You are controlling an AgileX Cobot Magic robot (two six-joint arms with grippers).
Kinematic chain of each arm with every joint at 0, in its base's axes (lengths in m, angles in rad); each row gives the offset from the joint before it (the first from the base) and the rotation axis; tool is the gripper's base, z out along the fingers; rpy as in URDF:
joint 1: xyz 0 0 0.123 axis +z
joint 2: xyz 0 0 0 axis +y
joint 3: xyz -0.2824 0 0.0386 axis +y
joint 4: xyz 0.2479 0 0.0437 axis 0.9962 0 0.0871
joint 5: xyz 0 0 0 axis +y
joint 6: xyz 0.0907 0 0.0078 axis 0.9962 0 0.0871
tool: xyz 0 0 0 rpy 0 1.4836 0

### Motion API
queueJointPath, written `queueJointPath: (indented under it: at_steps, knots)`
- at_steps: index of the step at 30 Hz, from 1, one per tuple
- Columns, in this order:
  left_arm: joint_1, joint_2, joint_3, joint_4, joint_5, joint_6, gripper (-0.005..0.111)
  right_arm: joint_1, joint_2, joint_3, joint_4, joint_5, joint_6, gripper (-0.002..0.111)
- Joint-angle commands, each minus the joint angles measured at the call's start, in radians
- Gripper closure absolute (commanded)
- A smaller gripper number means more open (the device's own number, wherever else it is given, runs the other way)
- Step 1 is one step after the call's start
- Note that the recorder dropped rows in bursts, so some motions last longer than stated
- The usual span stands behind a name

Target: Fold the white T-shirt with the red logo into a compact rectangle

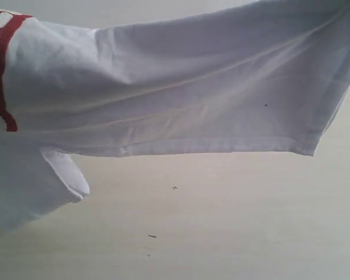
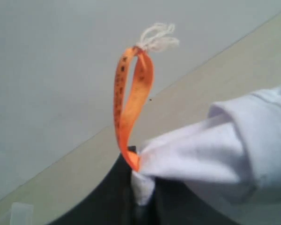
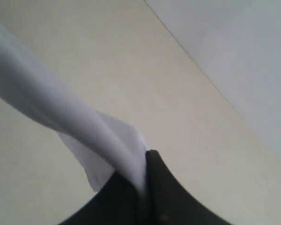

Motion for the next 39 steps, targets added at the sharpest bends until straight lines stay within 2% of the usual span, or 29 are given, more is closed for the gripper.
queueJointPath:
  at_steps: [1,4,8,10,15,20,24,27,28,29,31,33,36,39]
  knots:
    - [0.003,0.088,0.008,0.005,-0.039,0.055,0.107,-0.003,0.069,0.001,-0.079,-0.004,0.264,0.108]
    - [0.003,0.191,0.008,0.005,-0.037,0.115,0.107,-0.003,0.186,0.001,-0.151,0.008,0.395,0.108]
    - [0.003,0.360,0.008,-0.009,-0.066,0.215,0.107,-0.003,0.364,0.001,-0.181,0.008,0.376,0.108]
    - [0.003,0.452,0.008,-0.022,-0.123,0.271,0.107,-0.003,0.443,-0.001,-0.189,-0.005,0.329,0.108]
    - [0.003,0.644,0.008,-0.022,-0.354,0.282,0.107,-0.003,0.576,-0.001,-0.196,-0.361,0.292,0.108]
    - [0.003,0.797,0.008,-0.022,-0.595,0.280,0.104,-0.003,0.677,-0.001,-0.193,-0.606,0.249,0.106]
    - [0.003,0.859,0.008,-0.022,-0.719,0.270,0.077,-0.003,0.723,-0.001,-0.193,-0.740,0.242,0.088]
    - [0.003,0.887,0.008,-0.024,-0.783,0.263,0.045,-0.003,0.737,-0.001,-0.193,-0.803,0.272,0.072]
    - [0.003,0.894,0.008,-0.024,-0.799,0.246,0.036,-0.003,0.737,-0.001,-0.193,-0.823,0.289,0.068]
    - [0.003,0.897,0.008,-0.024,-0.809,0.221,0.033,-0.003,0.737,-0.001,-0.193,-0.840,0.299,0.066]
    - [0.003,0.897,0.008,-0.024,-0.808,0.169,0.035,-0.003,0.735,-0.001,-0.193,-0.865,0.311,0.065]
    - [0.003,0.897,0.008,-0.024,-0.801,0.079,0.042,-0.003,0.731,-0.001,-0.189,-0.872,0.313,0.065]
    - [-0.010,0.895,0.008,-0.024,-0.753,-0.058,0.059,-0.003,0.731,-0.001,-0.174,-0.866,0.336,0.065]
    - [-0.046,0.895,0.008,-0.024,-0.667,-0.107,0.085,-0.003,0.731,-0.001,-0.169,-0.819,0.398,0.073]
